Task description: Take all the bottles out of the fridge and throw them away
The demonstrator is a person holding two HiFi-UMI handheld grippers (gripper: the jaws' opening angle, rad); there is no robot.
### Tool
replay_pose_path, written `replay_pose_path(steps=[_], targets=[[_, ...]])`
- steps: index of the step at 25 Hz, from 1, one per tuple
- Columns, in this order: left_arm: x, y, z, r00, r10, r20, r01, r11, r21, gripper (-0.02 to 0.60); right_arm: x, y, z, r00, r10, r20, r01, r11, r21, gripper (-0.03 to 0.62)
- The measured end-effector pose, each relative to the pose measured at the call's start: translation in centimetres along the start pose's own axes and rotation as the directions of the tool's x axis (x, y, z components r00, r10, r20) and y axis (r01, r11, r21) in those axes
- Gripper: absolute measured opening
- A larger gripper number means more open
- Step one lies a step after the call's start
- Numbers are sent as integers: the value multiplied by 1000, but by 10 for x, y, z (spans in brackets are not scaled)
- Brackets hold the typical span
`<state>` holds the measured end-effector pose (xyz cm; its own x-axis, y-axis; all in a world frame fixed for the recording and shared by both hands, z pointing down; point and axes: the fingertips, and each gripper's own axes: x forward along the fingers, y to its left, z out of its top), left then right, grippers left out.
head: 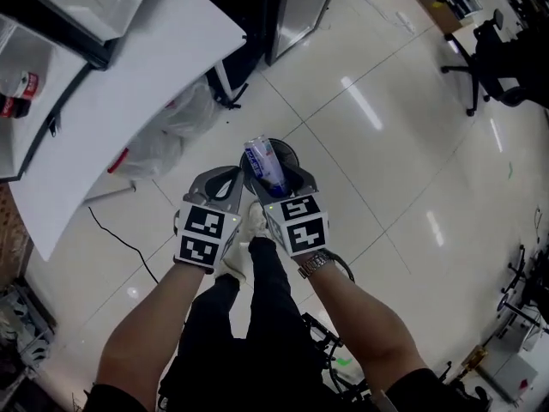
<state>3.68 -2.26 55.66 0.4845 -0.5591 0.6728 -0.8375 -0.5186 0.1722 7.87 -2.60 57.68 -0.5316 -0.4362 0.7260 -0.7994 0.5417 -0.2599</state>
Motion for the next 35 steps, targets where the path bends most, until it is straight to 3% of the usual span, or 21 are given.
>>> replay_pose_path(steps=[8, 18, 35], targets=[[80, -1, -73, 991, -53, -124, 51, 998, -23, 3, 73, -42, -84, 993, -28, -114, 42, 991, 123, 241], [157, 13, -144, 969, -90, -231, 85, 996, -33, 3, 168, -84, -164, 972, -38, -233, 88, 974, 208, 241], [193, 43, -210, 955, -102, -279, 81, 993, -88, 3, 266, -116, -250, 931, -35, -362, 138, 955, 263, 242]])
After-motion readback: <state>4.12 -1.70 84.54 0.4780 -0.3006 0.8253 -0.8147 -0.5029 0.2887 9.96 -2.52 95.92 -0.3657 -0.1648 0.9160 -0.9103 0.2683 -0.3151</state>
